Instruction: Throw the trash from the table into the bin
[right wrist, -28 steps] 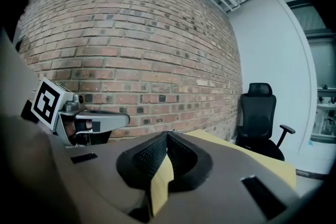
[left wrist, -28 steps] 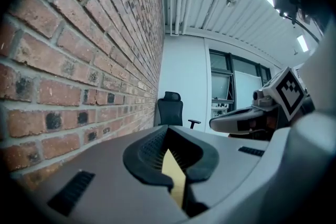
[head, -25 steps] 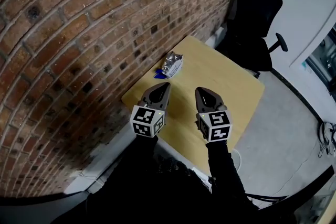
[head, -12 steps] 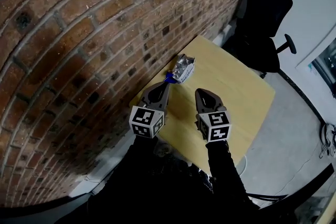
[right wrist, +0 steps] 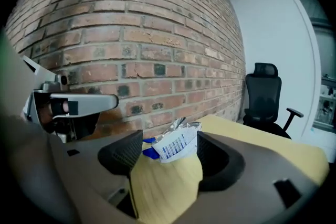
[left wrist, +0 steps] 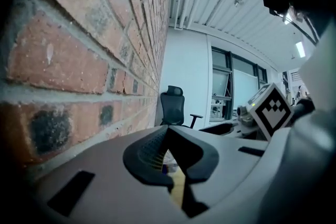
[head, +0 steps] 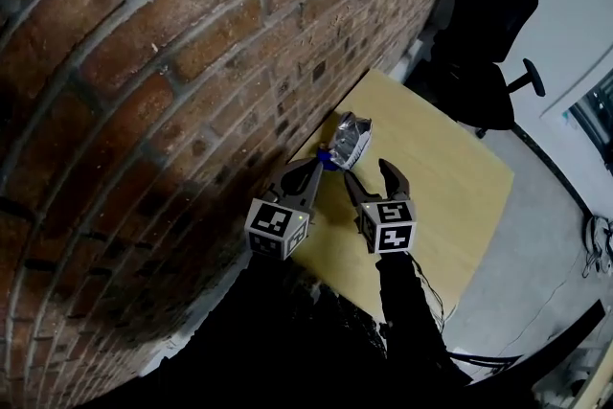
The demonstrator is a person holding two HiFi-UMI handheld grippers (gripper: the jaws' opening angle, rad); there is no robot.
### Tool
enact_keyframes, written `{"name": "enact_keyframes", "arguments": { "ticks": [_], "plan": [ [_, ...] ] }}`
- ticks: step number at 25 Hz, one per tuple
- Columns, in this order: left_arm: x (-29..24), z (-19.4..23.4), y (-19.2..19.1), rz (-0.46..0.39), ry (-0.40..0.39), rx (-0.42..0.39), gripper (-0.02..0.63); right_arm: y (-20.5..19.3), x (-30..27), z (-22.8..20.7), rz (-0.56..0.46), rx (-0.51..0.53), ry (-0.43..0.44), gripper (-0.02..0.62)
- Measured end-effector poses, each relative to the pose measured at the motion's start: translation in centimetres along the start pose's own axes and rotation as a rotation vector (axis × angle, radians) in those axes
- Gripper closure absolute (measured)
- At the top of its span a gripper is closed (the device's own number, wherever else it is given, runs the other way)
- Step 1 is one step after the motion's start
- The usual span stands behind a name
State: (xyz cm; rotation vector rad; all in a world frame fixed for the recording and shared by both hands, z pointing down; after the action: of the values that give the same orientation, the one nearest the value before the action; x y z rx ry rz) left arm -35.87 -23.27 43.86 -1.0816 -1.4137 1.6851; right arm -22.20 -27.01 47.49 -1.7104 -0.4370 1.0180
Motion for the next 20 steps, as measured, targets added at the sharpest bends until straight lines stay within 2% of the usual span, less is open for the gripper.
{"name": "enact_keyframes", "arguments": {
  "ticks": [5, 15, 20],
  "plan": [
    [-0.8, 0.5, -0.5, 0.021, -0.051, -0.017, 0.600, -0.5, -2.7, 0.0, 0.030, -0.008, -0.015, 0.239],
    [-1.7, 1.9, -0.8, 0.041, -0.090, -0.017, 0.600, -3.0, -7.5, 0.9, 0.182, 0.047, 0.017, 0.238],
    [-2.0, 2.1, -1.2, 0.054, -0.099, -0.015, 0.600, -3.8, -8.3, 0.5, 0.216, -0.007, 0.011, 0.241]
  ]
}}
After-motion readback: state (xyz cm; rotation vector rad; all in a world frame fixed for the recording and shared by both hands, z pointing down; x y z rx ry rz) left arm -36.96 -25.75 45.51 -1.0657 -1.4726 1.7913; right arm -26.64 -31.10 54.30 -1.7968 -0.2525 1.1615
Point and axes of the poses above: the fingertips, and each gripper's own axes: x backward along the fingers, z to its left, y out of its top, the point moved 5 cm from there along x, backward along the fingers, and after that the axes turned 2 degrees about -x, right-handed, at the moved point
